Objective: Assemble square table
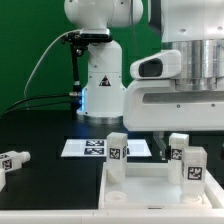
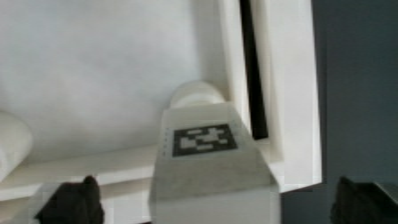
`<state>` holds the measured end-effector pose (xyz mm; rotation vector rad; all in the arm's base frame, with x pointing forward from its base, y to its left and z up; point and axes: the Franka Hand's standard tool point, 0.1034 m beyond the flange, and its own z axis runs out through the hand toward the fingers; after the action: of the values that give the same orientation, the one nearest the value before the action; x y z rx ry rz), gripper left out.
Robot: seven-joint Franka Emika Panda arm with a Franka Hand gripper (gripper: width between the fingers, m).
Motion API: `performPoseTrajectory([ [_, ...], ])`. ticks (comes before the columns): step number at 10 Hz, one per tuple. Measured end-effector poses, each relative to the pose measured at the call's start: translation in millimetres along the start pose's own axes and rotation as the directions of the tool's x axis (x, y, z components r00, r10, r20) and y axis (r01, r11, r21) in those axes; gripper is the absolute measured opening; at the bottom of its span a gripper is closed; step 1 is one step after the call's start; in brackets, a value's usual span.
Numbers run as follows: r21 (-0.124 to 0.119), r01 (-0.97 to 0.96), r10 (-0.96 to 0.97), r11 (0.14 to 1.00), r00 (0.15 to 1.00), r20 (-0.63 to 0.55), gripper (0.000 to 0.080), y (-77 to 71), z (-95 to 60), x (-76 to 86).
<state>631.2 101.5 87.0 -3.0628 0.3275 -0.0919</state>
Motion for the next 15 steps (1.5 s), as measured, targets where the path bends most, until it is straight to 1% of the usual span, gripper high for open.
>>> performPoseTrajectory([
  [1,0.000,-0.010,0.010,1.000,1.000,-0.001,0.0648,0.7,-0.4,0.7],
  [2,-0.001,-0.033,0.033,0.999,0.999,-0.001,0.0559,0.9,-0.3,0.7],
  [3,0.000,-0.065,0.065,0.998,0.998,-0.001,0.0559,0.9,-0.3,0.7],
  [4,0.000,-0.148,0.148,0.989,0.989,-0.001,0.0376,0.9,-0.2,0.6],
  [5,0.000,-0.215,0.215,0.977,0.977,-0.001,0.0283,0.9,-0.2,0.7],
  [6,0.001,-0.278,0.278,0.960,0.960,-0.001,0.0283,0.8,0.0,0.7],
  [7,0.009,-0.368,0.368,0.930,0.929,-0.023,0.0284,1.4,0.9,3.1],
  [8,0.027,-0.467,0.468,0.884,0.882,-0.053,0.0284,0.5,1.3,4.1],
  [9,0.031,-0.614,0.615,0.789,0.786,-0.061,0.0284,-7.0,1.9,2.8],
  [10,0.033,-0.740,0.740,0.672,0.671,-0.044,0.0284,-11.1,2.1,3.5],
  [11,0.027,-0.855,0.855,0.518,0.518,-0.018,0.0284,-11.3,2.3,5.2],
  [13,0.041,-0.977,0.976,0.211,0.213,0.043,0.0284,-8.8,3.3,5.8],
  [14,0.041,-0.989,0.987,0.143,0.146,0.061,0.0284,-7.2,3.2,5.7],
  [15,0.041,-0.986,0.985,0.161,0.163,0.059,0.0345,-8.0,3.8,5.1],
])
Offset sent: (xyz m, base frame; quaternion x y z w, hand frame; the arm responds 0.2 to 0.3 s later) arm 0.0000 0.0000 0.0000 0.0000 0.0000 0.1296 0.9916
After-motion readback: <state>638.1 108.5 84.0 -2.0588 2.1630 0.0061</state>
